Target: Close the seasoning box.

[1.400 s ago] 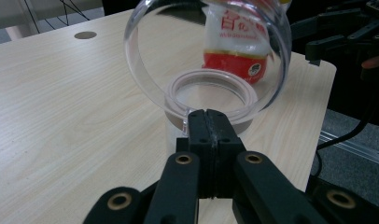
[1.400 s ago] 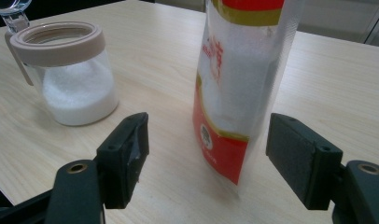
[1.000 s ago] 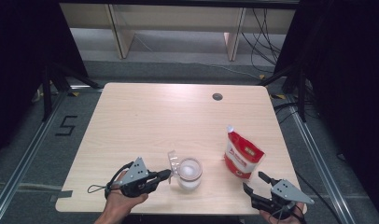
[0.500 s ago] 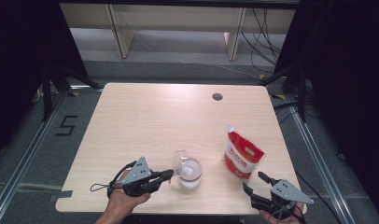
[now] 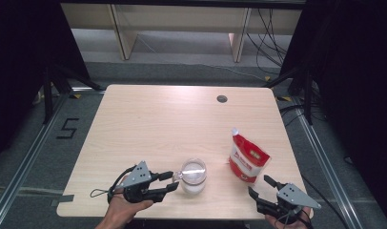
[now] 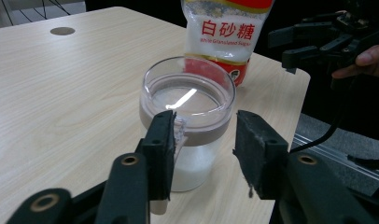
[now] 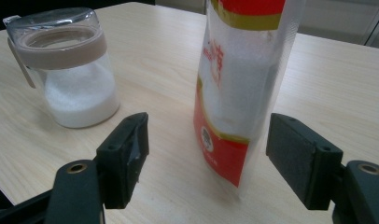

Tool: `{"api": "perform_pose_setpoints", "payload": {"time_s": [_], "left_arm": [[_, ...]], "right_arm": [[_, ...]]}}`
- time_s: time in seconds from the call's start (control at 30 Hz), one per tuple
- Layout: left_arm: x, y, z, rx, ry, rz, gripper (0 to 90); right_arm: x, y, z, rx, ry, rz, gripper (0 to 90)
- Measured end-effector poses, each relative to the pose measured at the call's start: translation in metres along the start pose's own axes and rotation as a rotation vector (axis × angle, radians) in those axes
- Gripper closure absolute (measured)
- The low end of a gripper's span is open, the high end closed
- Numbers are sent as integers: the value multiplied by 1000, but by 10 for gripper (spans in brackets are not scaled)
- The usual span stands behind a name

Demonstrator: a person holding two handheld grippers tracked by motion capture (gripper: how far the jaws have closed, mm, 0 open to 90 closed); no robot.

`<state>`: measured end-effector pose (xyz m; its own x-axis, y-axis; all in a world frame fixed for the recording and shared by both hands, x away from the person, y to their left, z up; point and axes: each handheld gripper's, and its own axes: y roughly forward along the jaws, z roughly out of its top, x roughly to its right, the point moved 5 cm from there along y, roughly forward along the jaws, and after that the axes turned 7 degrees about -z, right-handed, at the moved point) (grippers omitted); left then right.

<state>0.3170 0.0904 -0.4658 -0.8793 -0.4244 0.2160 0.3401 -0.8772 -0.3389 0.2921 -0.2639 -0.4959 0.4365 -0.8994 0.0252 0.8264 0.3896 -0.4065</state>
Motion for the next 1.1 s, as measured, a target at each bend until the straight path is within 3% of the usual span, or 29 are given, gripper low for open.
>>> {"api": "perform_pose_setpoints", "payload": {"time_s": [0.07, 0.1, 0.17, 0.2, 0.33, 0.43, 0.47, 0.57, 0.67, 0.8, 1.1], "left_arm": [[-1, -4, -1, -14, -1, 5, 509], [-2, -4, 0, 3, 1, -5, 500], [-4, -8, -1, -13, 3, 4, 478], [-4, -8, -2, 3, -12, 6, 464], [-6, -10, -6, -27, 1, 22, 385], [-7, -13, -10, -49, -3, 37, 337], [-9, -14, -10, -55, 19, 32, 327], [-9, -14, -12, -45, 4, 49, 294], [-10, -18, -14, -50, -3, 56, 269], [-13, -22, -17, -46, -13, 60, 242], [-17, -28, -28, -67, -22, 78, 205]], "right_arm": [[2, 2, 1, 16, -25, 7, 304], [2, 1, 1, 15, -22, 9, 304], [2, 2, 1, 22, -23, -3, 302], [2, 1, 1, 20, -19, -1, 302], [2, 2, 2, 33, -34, 9, 300], [1, 1, 2, 35, -16, 3, 294], [1, 2, 2, 36, -12, 5, 293], [3, 2, 3, 56, -39, -12, 285], [-1, 0, 2, 25, 8, 2, 283], [0, 2, 3, 39, -13, 0, 282], [0, 1, 3, 36, -9, 1, 280]]}}
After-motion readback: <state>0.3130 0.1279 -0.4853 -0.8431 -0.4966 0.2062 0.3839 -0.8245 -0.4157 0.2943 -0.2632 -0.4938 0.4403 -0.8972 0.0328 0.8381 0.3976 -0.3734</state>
